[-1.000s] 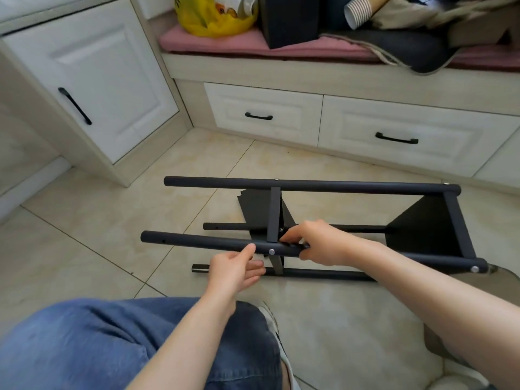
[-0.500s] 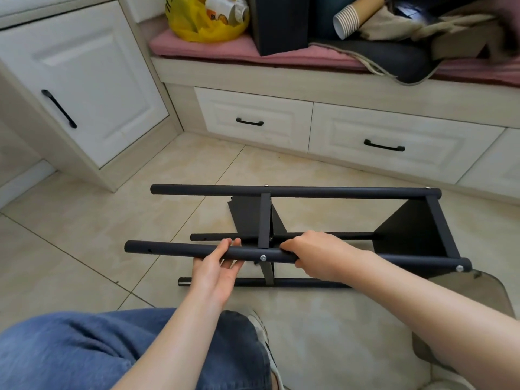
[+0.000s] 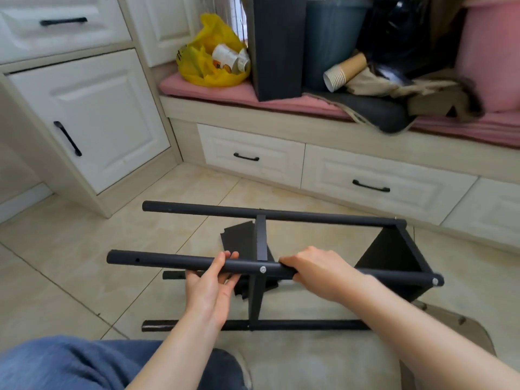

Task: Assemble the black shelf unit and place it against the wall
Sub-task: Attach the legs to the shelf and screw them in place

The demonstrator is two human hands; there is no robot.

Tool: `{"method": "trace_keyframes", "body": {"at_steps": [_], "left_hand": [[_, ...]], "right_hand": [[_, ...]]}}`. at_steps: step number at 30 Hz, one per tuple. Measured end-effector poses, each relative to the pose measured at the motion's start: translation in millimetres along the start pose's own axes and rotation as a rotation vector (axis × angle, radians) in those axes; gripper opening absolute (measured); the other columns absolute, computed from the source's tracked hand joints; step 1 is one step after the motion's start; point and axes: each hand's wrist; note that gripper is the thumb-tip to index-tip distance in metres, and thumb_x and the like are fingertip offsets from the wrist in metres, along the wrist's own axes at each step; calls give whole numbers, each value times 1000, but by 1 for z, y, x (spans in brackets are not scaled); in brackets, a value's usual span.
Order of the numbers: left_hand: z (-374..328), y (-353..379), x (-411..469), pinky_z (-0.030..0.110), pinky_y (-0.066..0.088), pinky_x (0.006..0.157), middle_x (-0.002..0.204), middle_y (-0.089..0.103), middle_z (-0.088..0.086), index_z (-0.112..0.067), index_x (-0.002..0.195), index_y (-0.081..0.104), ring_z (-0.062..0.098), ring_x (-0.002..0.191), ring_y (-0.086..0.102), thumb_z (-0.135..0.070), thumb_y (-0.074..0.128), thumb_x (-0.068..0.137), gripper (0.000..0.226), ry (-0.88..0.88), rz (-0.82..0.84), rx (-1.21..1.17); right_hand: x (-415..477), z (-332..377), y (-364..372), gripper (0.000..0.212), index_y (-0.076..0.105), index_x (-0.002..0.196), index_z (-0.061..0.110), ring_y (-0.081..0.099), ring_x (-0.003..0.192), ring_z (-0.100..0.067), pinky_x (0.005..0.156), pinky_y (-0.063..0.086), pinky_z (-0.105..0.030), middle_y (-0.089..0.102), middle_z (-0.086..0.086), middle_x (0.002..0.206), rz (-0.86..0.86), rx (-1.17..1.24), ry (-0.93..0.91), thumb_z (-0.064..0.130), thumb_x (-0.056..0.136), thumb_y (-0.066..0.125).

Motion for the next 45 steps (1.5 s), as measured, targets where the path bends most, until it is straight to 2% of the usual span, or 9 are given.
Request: {"method": "trace_keyframes", "body": {"at_steps": [11, 15, 19, 24, 29, 33, 37, 42, 45], "left_hand": [[-55, 52, -4, 56, 53, 96, 104, 73, 20, -26, 135, 46, 31, 98, 75, -4, 54, 100, 42, 154, 213, 178], [-74, 73, -4, 51, 58, 86, 111, 70, 22, -23, 134, 47, 31, 99, 74, -3, 54, 100, 40, 161, 285, 233], [-82, 99, -8, 51, 59, 86, 109, 68, 21, -21, 134, 46, 34, 103, 73, -3, 55, 100, 40, 204, 349, 302], [-76, 128, -17, 48, 62, 83, 108, 72, 18, -18, 140, 44, 27, 96, 75, -6, 62, 96, 49, 283, 424, 411], [-60, 148, -29, 43, 63, 80, 113, 70, 15, -22, 132, 50, 26, 98, 75, -7, 69, 93, 47, 329, 470, 497], [-48, 162, -40, 40, 64, 77, 105, 72, 12, -27, 115, 55, 21, 91, 76, -8, 72, 92, 34, 360, 542, 561], [-32, 175, -51, 38, 64, 79, 99, 72, 7, -29, 112, 57, 18, 92, 75, -11, 73, 92, 31, 384, 598, 669], [-20, 181, -63, 39, 63, 81, 98, 71, 5, -25, 109, 58, 18, 94, 74, -13, 72, 93, 24, 419, 642, 756], [-15, 180, -71, 39, 63, 80, 96, 71, 6, -22, 105, 59, 18, 93, 74, -13, 73, 91, 21, 448, 717, 801]], "right_hand": [[2, -8, -15, 43, 36, 142, 33, 61, 98, -23, 72, 53, -36, 62, 4, 113, -365, 89, 21, 20, 103, 48], [2, -6, -27, 40, 43, 139, 31, 60, 97, -19, 75, 51, -31, 62, 4, 111, -459, 194, 31, 21, 102, 50], [2, -14, -53, 26, 59, 124, 22, 62, 102, -20, 88, 52, -35, 65, 0, 110, -373, 311, 76, 21, 98, 58], [-9, -33, -73, 22, 65, 109, 15, 65, 90, -21, 82, 56, -35, 67, -3, 96, -243, 220, 160, 33, 99, 58], [-21, -46, -68, 18, 62, 108, 16, 65, 84, -19, 81, 58, -36, 66, -1, 93, -203, 340, 262, 32, 99, 58], [-33, -59, -63, 15, 63, 105, 17, 62, 80, -13, 70, 50, -24, 64, 3, 90, -197, 416, 294, 30, 97, 61], [-47, -67, -52, 20, 64, 103, 13, 66, 89, -20, 83, 55, -35, 69, -4, 97, -199, 487, 341, 31, 95, 63], [-61, -74, -43, 25, 68, 104, 10, 66, 88, -17, 83, 56, -33, 71, -4, 100, -184, 579, 365, 32, 92, 67], [-72, -75, -34, 26, 63, 114, 21, 63, 87, -6, 79, 53, -22, 68, 4, 106, -206, 689, 367, 36, 92, 66]]}}
Point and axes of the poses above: each hand's wrist, its own x-axis towards the middle knuckle, its own y-axis out of the palm, z = x × y
